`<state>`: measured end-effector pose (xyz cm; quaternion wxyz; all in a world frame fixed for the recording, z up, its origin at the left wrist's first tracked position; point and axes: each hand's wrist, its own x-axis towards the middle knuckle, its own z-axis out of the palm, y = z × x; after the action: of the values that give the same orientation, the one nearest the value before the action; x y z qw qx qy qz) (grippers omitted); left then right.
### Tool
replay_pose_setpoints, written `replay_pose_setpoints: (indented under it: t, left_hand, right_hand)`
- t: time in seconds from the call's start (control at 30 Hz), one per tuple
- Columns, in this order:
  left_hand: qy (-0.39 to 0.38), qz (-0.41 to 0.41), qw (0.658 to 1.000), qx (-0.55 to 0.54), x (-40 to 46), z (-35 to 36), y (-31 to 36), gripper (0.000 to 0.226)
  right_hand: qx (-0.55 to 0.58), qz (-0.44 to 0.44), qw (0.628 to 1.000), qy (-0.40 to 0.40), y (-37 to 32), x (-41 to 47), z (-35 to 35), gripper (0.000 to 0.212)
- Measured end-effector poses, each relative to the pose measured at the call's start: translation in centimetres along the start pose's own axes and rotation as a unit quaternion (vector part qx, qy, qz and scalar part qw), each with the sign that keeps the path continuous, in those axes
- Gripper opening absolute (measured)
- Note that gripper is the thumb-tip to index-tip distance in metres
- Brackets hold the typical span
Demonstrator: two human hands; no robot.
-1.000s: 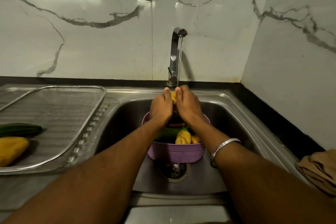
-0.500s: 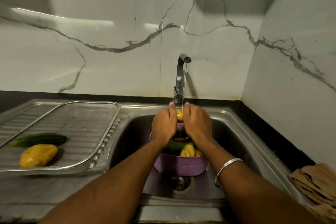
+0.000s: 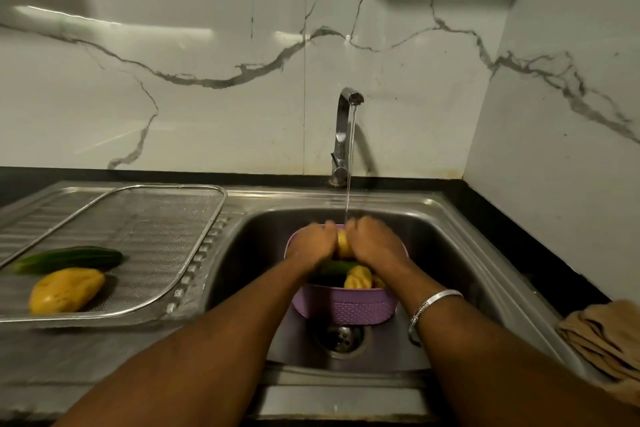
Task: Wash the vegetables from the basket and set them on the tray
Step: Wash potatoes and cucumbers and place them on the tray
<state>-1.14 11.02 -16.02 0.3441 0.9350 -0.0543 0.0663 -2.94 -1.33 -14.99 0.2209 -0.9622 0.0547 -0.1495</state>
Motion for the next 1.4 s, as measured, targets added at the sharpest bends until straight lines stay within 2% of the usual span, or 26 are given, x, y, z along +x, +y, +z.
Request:
replay_pose_setpoints:
  t: [0.03,0.07,0.1,0.17,0.2,0.23,0.27,0.3,0.33,0.37,0.4,0.43,0.5,0.53,0.6,0.67,0.7,0.8,0.87,0.93,1.03,1.13,1.2,1.3,1.37,1.4]
  left_hand:
    - [-0.018,-0.006,0.999,0.029,0.1,0.3,-0.7,0.059]
    - [0.008,0.005,1.0,-0.003,0.3,0.3,-0.8,0.061]
    - [0.071,0.039,0.994,-0.076,0.5,0.1,-0.2,0.063]
    - [0.192,0.121,0.939,-0.259,0.6,-0.4,1.9,0.062]
    - [0.218,0.149,0.919,-0.292,0.3,-0.8,2.5,0.061]
    - [0.205,0.153,0.924,-0.284,0.3,-0.7,2.3,0.059]
    - [0.152,0.139,0.956,-0.207,0.5,-0.6,1.7,0.053]
    - [0.046,0.103,0.991,-0.065,0.5,-0.1,0.7,0.044]
    - [-0.042,0.071,0.996,0.044,0.5,0.2,-0.4,0.035]
    - [-0.087,0.05,0.988,0.12,0.7,0.4,-1.1,0.035]
    - [-0.1,0.032,0.988,0.112,0.9,0.3,-1.4,0.04]
    - [-0.084,0.018,0.995,0.05,1.0,0.1,-1.3,0.046]
    - [-0.024,0.015,0.999,-0.036,1.4,-0.1,-0.6,0.059]
    - [-0.003,0.026,0.998,-0.063,1.6,-0.1,-0.3,0.063]
    - [0.01,0.09,0.99,-0.106,1.3,0.0,-0.5,0.061]
    - [-0.001,0.188,0.97,-0.151,1.2,-0.4,-1.0,0.037]
    - [-0.021,0.243,0.959,-0.144,1.4,-0.8,-1.2,0.026]
    - [-0.081,0.387,0.918,0.031,2.0,-1.5,-0.9,0.063]
    - [-0.093,0.411,0.898,0.124,1.8,-1.4,-0.5,0.074]
    - [-0.066,0.407,0.9,0.139,1.5,-1.4,0.0,0.071]
    - [-0.007,0.39,0.906,0.167,0.9,-2.1,0.5,0.064]
    - [0.031,0.301,0.933,0.196,0.7,-2.8,0.4,0.067]
    - [0.023,0.238,0.959,0.153,0.5,-3.5,0.2,0.067]
    - [0.017,0.195,0.976,0.097,-0.7,-6.2,-0.6,0.061]
    - [0.016,0.192,0.978,0.082,-2.1,-8.9,-1.3,0.06]
    - [0.019,0.184,0.98,0.077,-3.3,-11.0,-2.2,0.061]
  right_hand:
    - [-0.022,0.013,0.999,-0.045,0.3,-0.2,0.1,0.045]
    - [-0.014,-0.003,1.0,-0.016,0.3,-0.2,-0.1,0.044]
    - [0.023,-0.04,0.997,0.067,-0.3,0.0,-0.8,0.043]
    - [0.091,-0.124,0.946,0.287,-2.1,-0.1,-2.4,0.041]
    - [0.11,-0.144,0.925,0.335,-2.5,-0.2,-2.8,0.04]
    - [0.112,-0.141,0.932,0.314,-2.3,-0.2,-2.7,0.041]
    - [0.081,-0.112,0.961,0.24,-1.6,0.1,-2.0,0.043]
    - [0.022,-0.055,0.992,0.115,-0.7,0.3,-1.1,0.045]
    - [-0.022,-0.001,1.0,-0.017,0.2,0.5,-0.1,0.047]
    - [-0.027,0.029,0.994,-0.103,0.8,0.5,0.3,0.048]
    - [-0.003,0.048,0.99,-0.132,0.9,0.6,0.2,0.049]
    - [0.034,0.072,0.989,-0.125,0.7,0.9,-0.1,0.05]
    - [0.087,0.117,0.987,-0.065,0.5,1.8,-0.9,0.051]
    - [0.098,0.14,0.984,-0.06,0.5,2.0,-1.1,0.049]
    - [0.137,0.192,0.964,-0.12,1.2,1.9,-1.1,0.044]
    - [0.225,0.278,0.91,-0.208,2.0,1.1,-1.3,0.054]
    - [0.263,0.303,0.882,-0.248,2.5,0.9,-1.4,0.059]
    - [0.349,0.321,0.821,-0.319,3.6,1.1,-1.8,0.066]
    - [0.375,0.322,0.802,-0.335,4.0,1.3,-1.8,0.073]
    - [0.39,0.31,0.794,-0.35,3.8,1.3,-1.8,0.084]
    - [0.396,0.296,0.807,-0.323,3.4,1.0,-1.9,0.092]
    - [0.322,0.224,0.894,-0.215,3.6,1.0,-1.1,0.083]
    - [0.234,0.157,0.946,-0.16,3.7,1.1,-0.6,0.07]
    - [0.117,0.053,0.971,-0.203,4.6,1.6,1.1,0.029]
    - [0.023,0.016,0.974,-0.225,4.9,1.9,1.6,0.013]
    - [0.004,0.001,0.972,-0.236,4.2,1.8,1.8,0.013]
